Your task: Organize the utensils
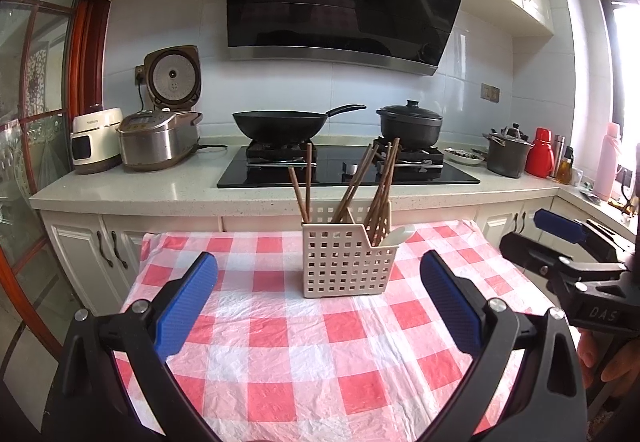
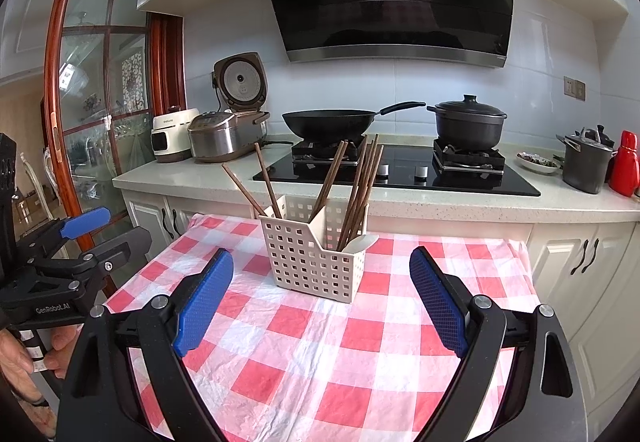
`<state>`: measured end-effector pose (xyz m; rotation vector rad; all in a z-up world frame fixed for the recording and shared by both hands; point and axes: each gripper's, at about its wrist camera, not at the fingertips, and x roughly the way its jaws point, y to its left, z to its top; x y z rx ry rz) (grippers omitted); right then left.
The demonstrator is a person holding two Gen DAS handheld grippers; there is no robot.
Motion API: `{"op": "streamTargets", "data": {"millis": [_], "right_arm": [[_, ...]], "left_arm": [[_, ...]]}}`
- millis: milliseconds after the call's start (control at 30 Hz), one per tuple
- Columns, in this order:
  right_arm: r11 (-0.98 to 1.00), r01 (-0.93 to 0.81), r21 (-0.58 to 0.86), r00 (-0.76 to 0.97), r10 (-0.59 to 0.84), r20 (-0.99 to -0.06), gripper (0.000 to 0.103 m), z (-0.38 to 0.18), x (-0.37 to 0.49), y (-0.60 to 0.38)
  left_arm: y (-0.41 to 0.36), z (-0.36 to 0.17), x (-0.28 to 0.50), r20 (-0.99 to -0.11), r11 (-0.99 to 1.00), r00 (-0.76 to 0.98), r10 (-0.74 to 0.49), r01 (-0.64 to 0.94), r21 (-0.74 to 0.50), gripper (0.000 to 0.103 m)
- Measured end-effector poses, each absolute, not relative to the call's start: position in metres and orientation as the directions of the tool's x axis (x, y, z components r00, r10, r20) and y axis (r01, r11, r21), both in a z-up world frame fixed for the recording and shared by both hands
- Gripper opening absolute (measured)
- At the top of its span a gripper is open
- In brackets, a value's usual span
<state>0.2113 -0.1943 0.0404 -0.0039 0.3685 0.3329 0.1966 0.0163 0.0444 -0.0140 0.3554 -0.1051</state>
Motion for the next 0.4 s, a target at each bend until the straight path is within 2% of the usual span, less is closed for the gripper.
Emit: {"op": "streamTargets", "data": {"millis": [400], "right_arm": [[0.945, -0.322, 0.057, 0.879, 0.32, -0.354, 0.085, 0.0398, 0.2113, -0.1949]], "left_arm": [[0.0192, 0.0478, 0.1971, -0.338, 0.993, 0.934, -0.119, 0.107, -0.055, 0.098]]}}
